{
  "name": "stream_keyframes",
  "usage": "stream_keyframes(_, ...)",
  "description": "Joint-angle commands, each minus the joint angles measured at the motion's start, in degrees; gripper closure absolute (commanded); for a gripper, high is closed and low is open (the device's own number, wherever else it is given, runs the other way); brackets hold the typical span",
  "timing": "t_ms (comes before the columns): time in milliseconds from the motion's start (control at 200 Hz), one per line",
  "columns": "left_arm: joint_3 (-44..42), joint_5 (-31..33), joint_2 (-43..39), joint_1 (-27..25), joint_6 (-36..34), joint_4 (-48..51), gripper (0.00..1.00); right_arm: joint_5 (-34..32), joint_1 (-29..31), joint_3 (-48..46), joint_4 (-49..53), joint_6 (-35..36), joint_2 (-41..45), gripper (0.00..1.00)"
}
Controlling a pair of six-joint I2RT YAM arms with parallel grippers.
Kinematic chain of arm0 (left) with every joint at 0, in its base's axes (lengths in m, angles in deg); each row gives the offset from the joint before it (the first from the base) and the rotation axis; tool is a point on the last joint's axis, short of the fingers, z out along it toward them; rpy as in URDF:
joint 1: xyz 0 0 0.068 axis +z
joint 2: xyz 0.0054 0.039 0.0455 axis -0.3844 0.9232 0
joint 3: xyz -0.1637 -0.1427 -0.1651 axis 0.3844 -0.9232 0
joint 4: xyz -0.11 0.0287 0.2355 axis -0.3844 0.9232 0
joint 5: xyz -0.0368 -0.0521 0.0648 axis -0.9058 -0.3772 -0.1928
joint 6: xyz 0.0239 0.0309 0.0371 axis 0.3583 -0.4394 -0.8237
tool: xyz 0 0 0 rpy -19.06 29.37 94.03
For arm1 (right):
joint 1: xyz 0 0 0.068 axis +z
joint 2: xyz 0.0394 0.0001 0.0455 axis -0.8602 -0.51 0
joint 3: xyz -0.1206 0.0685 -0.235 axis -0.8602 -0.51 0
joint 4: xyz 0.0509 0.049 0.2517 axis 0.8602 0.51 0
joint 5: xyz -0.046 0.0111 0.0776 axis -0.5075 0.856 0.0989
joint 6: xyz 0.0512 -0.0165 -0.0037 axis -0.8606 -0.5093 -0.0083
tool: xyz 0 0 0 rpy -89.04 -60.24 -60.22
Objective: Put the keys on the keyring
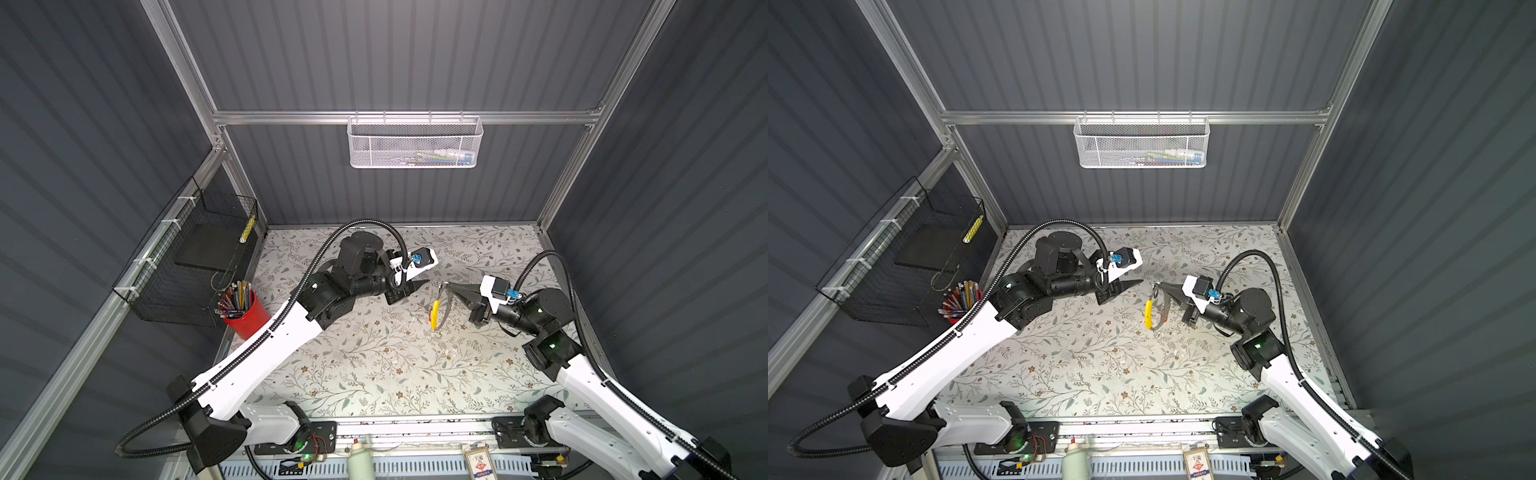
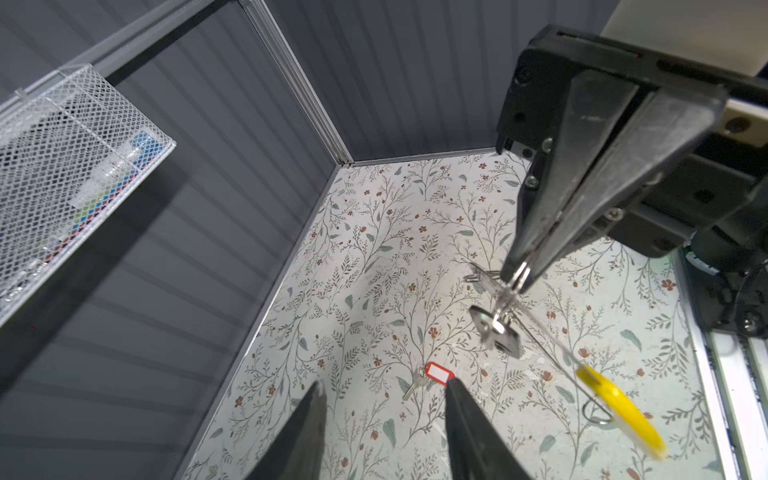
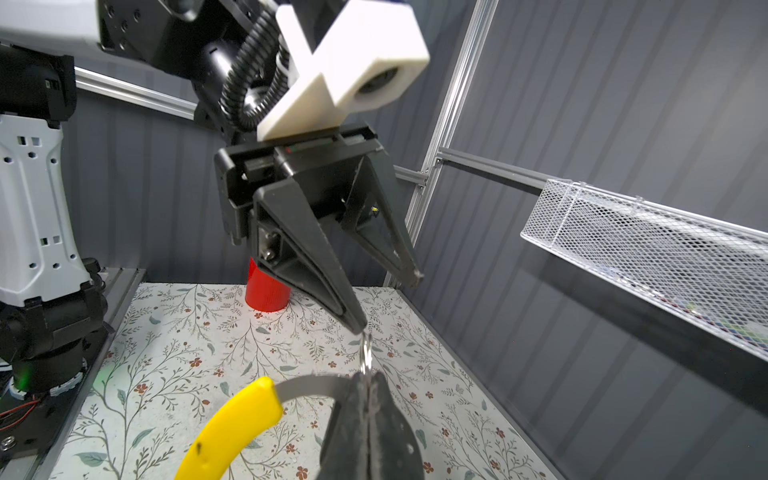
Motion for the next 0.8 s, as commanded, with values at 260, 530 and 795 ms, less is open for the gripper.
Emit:
stream_keyframes(260,-5.85,-13.75,-0.19,0.19,10.14,-7.69,0.53,-1.36,-0.04,-1.21,-8.29,-3.84,-0.95,1.00)
stream_keyframes(530,-7.51,-15.76,1.16,0.04,15.56,-14.24,0.60,-2.03,0.15,-1.33,-10.24,-5.16,-1.85,1.00)
stream_keyframes(795,-7.27,-14.45,2.93,-1.07,17.05,-16.50,0.74,-4.70,0.55,-1.90,-13.03,-6.92,-2.45,1.00)
